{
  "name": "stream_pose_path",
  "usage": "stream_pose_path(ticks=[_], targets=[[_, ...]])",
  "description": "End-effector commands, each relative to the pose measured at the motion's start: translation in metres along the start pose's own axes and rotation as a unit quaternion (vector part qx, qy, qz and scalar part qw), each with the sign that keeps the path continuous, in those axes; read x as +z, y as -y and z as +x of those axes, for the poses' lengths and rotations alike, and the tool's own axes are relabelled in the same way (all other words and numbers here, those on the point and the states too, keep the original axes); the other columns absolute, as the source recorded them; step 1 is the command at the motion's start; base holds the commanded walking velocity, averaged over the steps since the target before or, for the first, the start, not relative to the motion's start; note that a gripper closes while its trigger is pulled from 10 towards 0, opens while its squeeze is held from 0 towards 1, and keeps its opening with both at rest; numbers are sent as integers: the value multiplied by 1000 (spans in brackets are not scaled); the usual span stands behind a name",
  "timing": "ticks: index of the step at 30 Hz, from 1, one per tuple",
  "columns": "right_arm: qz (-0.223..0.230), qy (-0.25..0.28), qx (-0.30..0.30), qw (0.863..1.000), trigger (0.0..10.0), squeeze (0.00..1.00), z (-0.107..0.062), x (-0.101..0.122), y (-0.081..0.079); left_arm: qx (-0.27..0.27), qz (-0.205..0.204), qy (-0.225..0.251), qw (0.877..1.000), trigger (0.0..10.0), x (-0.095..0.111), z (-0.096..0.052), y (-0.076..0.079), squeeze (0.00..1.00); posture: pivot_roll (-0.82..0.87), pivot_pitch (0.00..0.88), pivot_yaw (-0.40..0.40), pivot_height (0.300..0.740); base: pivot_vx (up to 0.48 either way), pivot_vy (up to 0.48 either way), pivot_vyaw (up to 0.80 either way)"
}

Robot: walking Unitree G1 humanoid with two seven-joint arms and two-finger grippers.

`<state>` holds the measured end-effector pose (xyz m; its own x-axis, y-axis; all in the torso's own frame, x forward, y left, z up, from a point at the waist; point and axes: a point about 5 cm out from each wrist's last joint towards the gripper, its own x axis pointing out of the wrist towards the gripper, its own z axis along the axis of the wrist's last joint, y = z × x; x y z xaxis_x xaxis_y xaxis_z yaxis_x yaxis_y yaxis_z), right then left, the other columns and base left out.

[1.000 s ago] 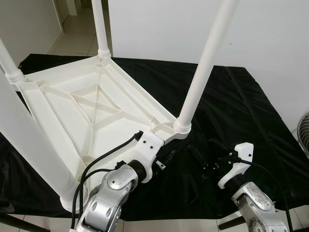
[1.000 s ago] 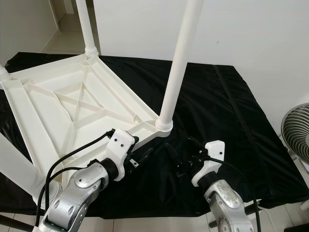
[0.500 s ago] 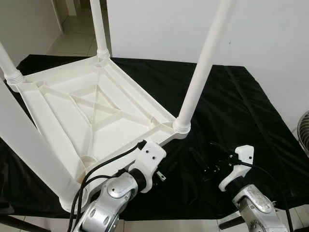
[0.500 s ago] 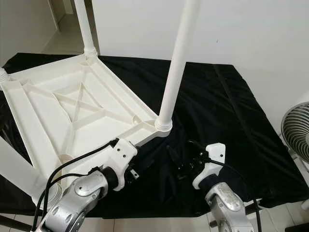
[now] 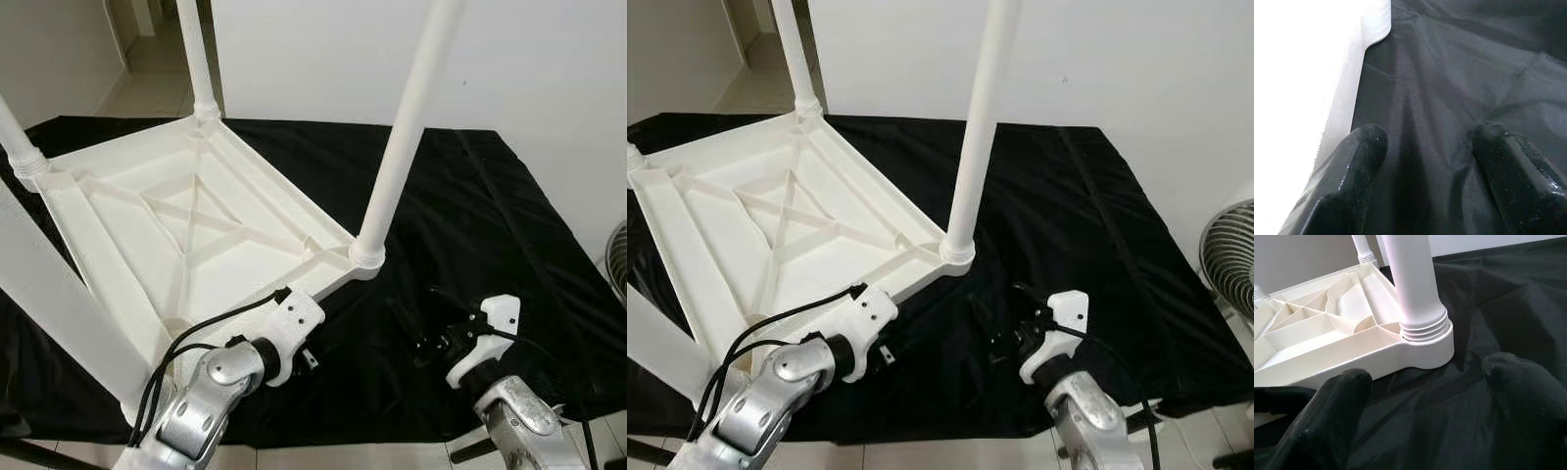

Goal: Building children table

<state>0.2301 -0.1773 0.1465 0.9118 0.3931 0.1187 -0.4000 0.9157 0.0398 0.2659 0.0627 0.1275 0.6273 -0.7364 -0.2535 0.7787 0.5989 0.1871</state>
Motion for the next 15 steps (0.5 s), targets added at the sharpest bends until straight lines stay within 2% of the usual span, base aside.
stream_pose_path(ticks=[1,5,8,12,15], targets=[[-7,0,-9,1000,10000,0,-3,0,2,32,7,-3,999,10000,-2,-4,-13,0,-64,128,-15,740,0,0,0],[-6,0,-9,1000,10000,0,-3,0,1,44,21,-6,999,10000,-4,-4,-26,0,-65,127,-15,740,0,0,0],[-6,0,-8,1000,10000,0,-3,0,1,48,25,-8,998,10000,-4,-4,-29,0,-65,127,-15,740,0,0,0],[-7,-5,0,1000,10000,0,-4,-2,-2,74,38,-9,997,10000,-4,-6,-47,0,-63,123,-16,740,0,0,0],[-6,-6,1,1000,10000,0,-4,-2,-2,80,39,-8,996,10000,-4,-7,-50,0,-63,120,-16,740,0,0,0]])
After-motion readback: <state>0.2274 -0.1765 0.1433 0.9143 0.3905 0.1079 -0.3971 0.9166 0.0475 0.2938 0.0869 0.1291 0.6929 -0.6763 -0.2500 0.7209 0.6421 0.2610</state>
